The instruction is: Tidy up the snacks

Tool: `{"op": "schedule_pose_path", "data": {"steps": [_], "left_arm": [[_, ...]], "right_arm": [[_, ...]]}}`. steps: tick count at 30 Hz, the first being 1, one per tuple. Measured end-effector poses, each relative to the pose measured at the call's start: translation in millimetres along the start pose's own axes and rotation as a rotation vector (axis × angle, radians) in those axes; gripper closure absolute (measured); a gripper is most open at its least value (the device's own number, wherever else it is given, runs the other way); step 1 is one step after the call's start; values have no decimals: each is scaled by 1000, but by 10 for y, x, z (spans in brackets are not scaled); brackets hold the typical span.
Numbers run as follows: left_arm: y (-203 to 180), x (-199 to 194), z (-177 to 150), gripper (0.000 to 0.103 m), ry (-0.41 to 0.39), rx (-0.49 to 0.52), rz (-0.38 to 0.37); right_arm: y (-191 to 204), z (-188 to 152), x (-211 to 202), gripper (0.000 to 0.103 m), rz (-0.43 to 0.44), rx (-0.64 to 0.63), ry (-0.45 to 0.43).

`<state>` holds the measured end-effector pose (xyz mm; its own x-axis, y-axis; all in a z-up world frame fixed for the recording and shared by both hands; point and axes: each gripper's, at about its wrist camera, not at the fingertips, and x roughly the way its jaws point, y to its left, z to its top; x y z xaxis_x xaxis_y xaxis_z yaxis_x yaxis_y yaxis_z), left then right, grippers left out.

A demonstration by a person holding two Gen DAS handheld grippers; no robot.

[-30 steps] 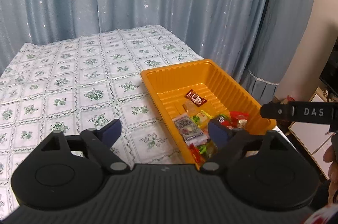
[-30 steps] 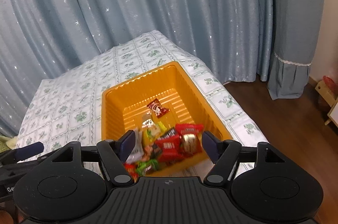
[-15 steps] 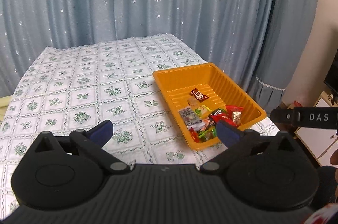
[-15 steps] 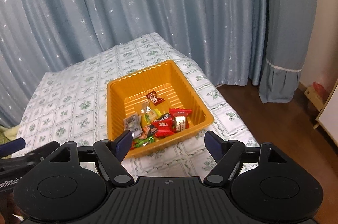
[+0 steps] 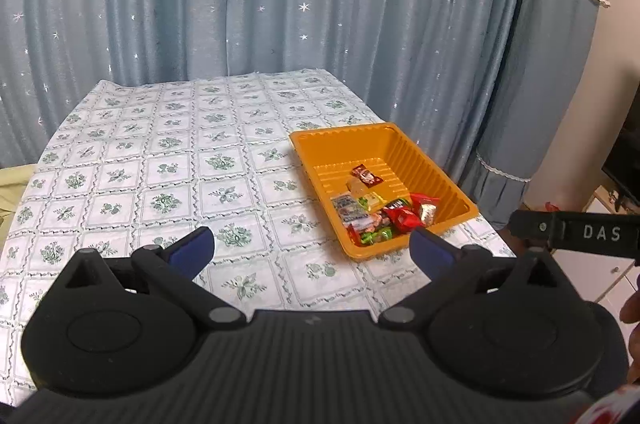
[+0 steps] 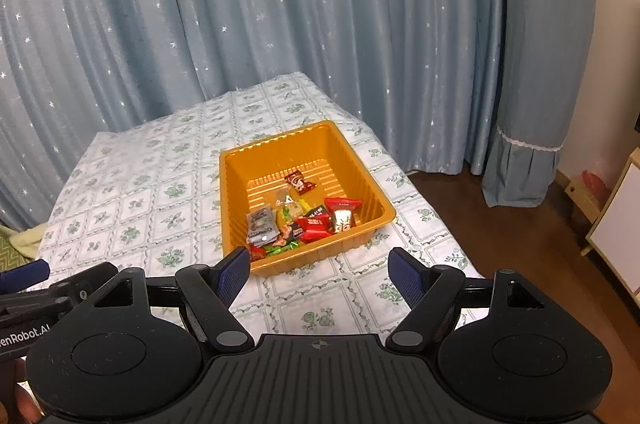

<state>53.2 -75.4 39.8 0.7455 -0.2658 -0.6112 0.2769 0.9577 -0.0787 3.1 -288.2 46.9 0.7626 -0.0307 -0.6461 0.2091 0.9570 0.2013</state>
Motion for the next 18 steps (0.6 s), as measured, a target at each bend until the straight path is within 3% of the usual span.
{"op": "schedule_pose_path", "data": {"steps": [7, 18], "left_arm": [[-89, -118, -58, 0, 14, 23, -3], [-119, -171, -110, 0, 22, 17, 52]], "right_arm": [[41, -61, -105, 27, -5, -11, 0], [65, -130, -236, 27, -3, -34, -4]]}}
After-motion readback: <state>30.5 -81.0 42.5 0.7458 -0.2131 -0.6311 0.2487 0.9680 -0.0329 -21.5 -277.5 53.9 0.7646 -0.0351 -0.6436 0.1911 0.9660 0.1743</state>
